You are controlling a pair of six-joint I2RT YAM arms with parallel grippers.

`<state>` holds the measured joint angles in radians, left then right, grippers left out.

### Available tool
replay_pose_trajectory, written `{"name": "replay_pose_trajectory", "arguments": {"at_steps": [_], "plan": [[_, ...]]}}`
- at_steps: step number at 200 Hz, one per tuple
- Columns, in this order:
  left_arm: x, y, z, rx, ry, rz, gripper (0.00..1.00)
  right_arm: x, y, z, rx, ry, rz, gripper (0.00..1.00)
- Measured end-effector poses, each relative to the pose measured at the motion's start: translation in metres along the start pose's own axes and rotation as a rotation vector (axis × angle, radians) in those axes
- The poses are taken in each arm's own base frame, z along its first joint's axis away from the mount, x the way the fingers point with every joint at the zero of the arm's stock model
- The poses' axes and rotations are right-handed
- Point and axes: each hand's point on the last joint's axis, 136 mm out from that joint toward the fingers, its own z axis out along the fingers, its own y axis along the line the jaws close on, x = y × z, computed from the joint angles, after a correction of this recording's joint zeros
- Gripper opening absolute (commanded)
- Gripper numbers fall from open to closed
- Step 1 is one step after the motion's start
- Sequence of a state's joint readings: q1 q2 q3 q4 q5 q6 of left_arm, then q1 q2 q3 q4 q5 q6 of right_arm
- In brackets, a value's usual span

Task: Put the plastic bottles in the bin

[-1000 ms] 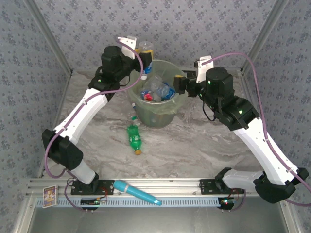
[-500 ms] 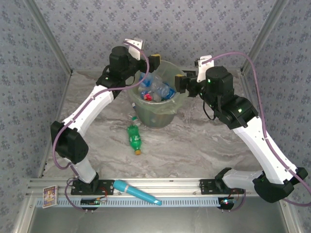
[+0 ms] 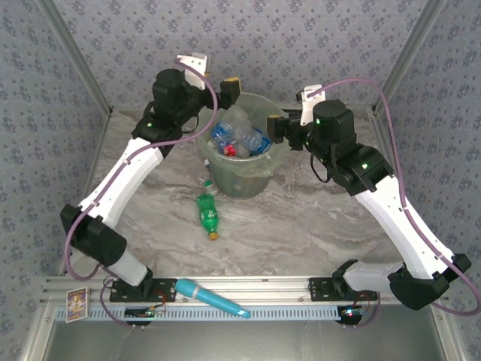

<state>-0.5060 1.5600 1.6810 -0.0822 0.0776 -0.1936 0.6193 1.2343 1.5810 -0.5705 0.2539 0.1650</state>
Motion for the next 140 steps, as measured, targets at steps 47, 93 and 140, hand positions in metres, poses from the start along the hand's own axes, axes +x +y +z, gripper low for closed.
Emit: {"name": "replay_pose_trajectory", "arguments": {"at_steps": [47, 93, 140], "plan": [[0.007, 0.008, -0.048, -0.069, 0.023, -0.065, 0.99, -0.004, 0.007, 0.0, -0.037, -0.013, 0.008, 1.0], [0.048, 0.027, -0.097, -0.182, 0.106, -0.182, 0.93, -0.007, 0.016, 0.003, -0.079, -0.026, 0.012, 1.0], [0.114, 0.049, -0.151, -0.327, 0.231, -0.332, 0.88, -0.002, 0.031, 0.011, -0.135, -0.012, 0.013, 1.0]]}}
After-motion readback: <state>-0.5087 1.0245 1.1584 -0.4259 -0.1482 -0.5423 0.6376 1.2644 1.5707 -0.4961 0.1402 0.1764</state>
